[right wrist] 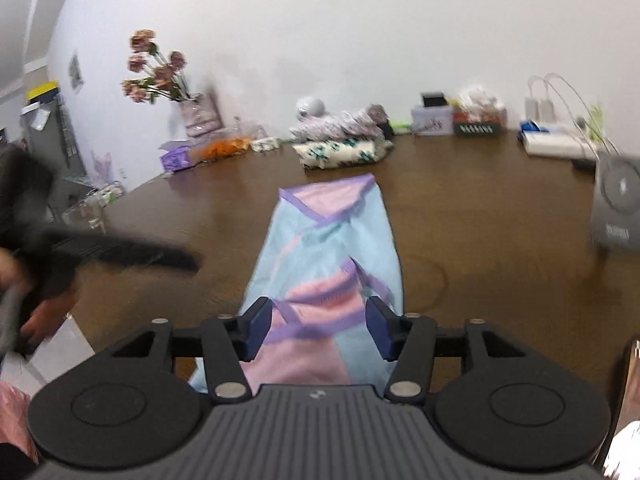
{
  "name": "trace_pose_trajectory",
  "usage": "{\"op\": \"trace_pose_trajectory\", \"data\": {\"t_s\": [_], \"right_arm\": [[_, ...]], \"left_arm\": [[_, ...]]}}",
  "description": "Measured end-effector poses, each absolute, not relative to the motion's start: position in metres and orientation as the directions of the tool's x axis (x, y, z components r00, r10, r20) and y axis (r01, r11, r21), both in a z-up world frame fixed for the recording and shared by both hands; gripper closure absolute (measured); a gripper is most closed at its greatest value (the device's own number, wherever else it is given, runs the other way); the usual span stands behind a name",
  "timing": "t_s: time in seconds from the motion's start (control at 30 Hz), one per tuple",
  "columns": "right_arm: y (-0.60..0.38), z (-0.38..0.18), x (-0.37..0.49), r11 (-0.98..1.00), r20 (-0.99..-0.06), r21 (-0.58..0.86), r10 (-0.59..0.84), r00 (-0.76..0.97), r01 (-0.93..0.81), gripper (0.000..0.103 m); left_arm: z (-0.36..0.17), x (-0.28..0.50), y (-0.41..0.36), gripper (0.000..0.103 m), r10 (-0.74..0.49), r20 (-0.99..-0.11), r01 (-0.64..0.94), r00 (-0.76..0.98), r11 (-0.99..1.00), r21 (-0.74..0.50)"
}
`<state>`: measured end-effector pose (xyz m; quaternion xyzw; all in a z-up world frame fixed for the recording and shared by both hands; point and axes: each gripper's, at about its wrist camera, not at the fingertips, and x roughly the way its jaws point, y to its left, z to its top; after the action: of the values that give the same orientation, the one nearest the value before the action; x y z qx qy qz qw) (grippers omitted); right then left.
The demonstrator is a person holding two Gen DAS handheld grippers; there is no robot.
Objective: Fold clothes
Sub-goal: 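Grasp the purple trim with the left gripper and fold it over the strip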
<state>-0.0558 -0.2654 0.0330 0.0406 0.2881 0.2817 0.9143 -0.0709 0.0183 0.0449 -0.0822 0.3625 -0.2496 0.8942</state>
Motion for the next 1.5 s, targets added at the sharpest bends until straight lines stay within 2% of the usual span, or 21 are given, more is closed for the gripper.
{"op": "trace_pose_trajectory", "data": {"t_s": [0.07,0.1,0.17,0.23,0.27,0.3,0.33,0.43,0.6,0.7,0.77,0.87,0.93,1.0,1.07,1.1,1.13,1.37,1.47,1.5], "right_arm": [[-0.262,0.028,-0.053,0.846,-0.523,0.225,0.524,0.672,-0.484,0.050],[-0.260,0.025,-0.052,0.850,-0.534,0.220,0.515,0.670,-0.479,0.050],[-0.255,0.019,-0.050,0.862,-0.561,0.212,0.494,0.664,-0.461,0.058],[-0.251,0.013,-0.048,0.873,-0.586,0.205,0.472,0.659,-0.442,0.067],[-0.251,0.012,-0.048,0.878,-0.591,0.206,0.463,0.660,-0.432,0.069],[-0.252,0.010,-0.049,0.879,-0.593,0.212,0.462,0.660,-0.426,0.071],[-0.253,0.009,-0.050,0.881,-0.594,0.218,0.462,0.659,-0.420,0.075],[-0.256,0.007,-0.054,0.884,-0.588,0.242,0.462,0.664,-0.400,0.081],[-0.261,0.013,-0.058,0.877,-0.546,0.303,0.481,0.686,-0.374,0.086],[-0.261,0.014,-0.057,0.879,-0.538,0.307,0.477,0.695,-0.365,0.085],[-0.261,0.015,-0.060,0.881,-0.537,0.285,0.473,0.699,-0.378,0.080],[-0.263,0.019,-0.064,0.883,-0.532,0.242,0.467,0.706,-0.402,0.068],[-0.260,0.016,-0.064,0.884,-0.545,0.221,0.463,0.699,-0.413,0.068],[-0.254,0.012,-0.062,0.886,-0.562,0.208,0.454,0.691,-0.414,0.068],[-0.245,0.007,-0.062,0.892,-0.579,0.191,0.439,0.686,-0.410,0.071],[-0.243,0.006,-0.063,0.898,-0.580,0.183,0.427,0.694,-0.400,0.071],[-0.240,0.005,-0.064,0.904,-0.582,0.175,0.414,0.700,-0.389,0.071],[-0.219,0.012,-0.085,0.905,-0.631,0.154,0.399,0.665,-0.397,0.071],[-0.214,0.021,-0.099,0.889,-0.631,0.150,0.423,0.651,-0.432,0.070],[-0.214,0.027,-0.103,0.883,-0.622,0.147,0.433,0.653,-0.446,0.070]], "left_arm": [[0.037,-0.085,0.005,0.028,-0.554,-0.601,0.442,0.576,0.830,-0.341],[0.034,-0.083,-0.001,0.028,-0.539,-0.618,0.435,0.572,0.838,-0.329],[0.029,-0.079,-0.011,0.036,-0.518,-0.652,0.415,0.554,0.851,-0.324],[0.023,-0.075,-0.015,0.064,-0.547,-0.659,0.428,0.516,0.831,-0.355],[0.020,-0.073,-0.017,0.071,-0.561,-0.662,0.434,0.496,0.821,-0.371],[0.018,-0.072,-0.017,0.085,-0.566,-0.663,0.435,0.490,0.818,-0.377],[0.016,-0.071,-0.017,0.093,-0.570,-0.664,0.435,0.484,0.815,-0.383],[0.021,-0.064,-0.011,0.099,-0.587,-0.623,0.417,0.517,0.809,-0.415],[0.038,-0.039,-0.018,0.099,-0.690,-0.492,0.467,0.530,0.722,-0.510],[0.020,-0.019,-0.027,0.099,-0.676,-0.522,0.431,0.520,0.736,-0.522],[0.007,-0.015,-0.025,0.097,-0.662,-0.551,0.398,0.509,0.748,-0.531],[0.001,-0.017,-0.015,0.080,-0.678,-0.531,0.368,0.509,0.729,-0.578],[0.002,-0.019,-0.011,0.053,-0.691,-0.514,0.367,0.507,0.713,-0.597],[0.007,-0.024,-0.013,0.047,-0.687,-0.514,0.386,0.513,0.720,-0.577],[0.012,-0.031,-0.018,0.057,-0.667,-0.531,0.412,0.522,0.743,-0.528],[0.012,-0.032,-0.021,0.080,-0.649,-0.555,0.418,0.521,0.761,-0.497],[0.010,-0.033,-0.023,0.098,-0.621,-0.589,0.414,0.516,0.784,-0.463],[0.006,-0.046,0.000,0.098,-0.638,-0.594,0.458,0.490,0.768,-0.447],[0.008,-0.050,0.012,0.089,-0.648,-0.584,0.492,0.489,0.758,-0.429],[0.010,-0.052,0.016,0.081,-0.641,-0.581,0.491,0.501,0.763,-0.419]]}}
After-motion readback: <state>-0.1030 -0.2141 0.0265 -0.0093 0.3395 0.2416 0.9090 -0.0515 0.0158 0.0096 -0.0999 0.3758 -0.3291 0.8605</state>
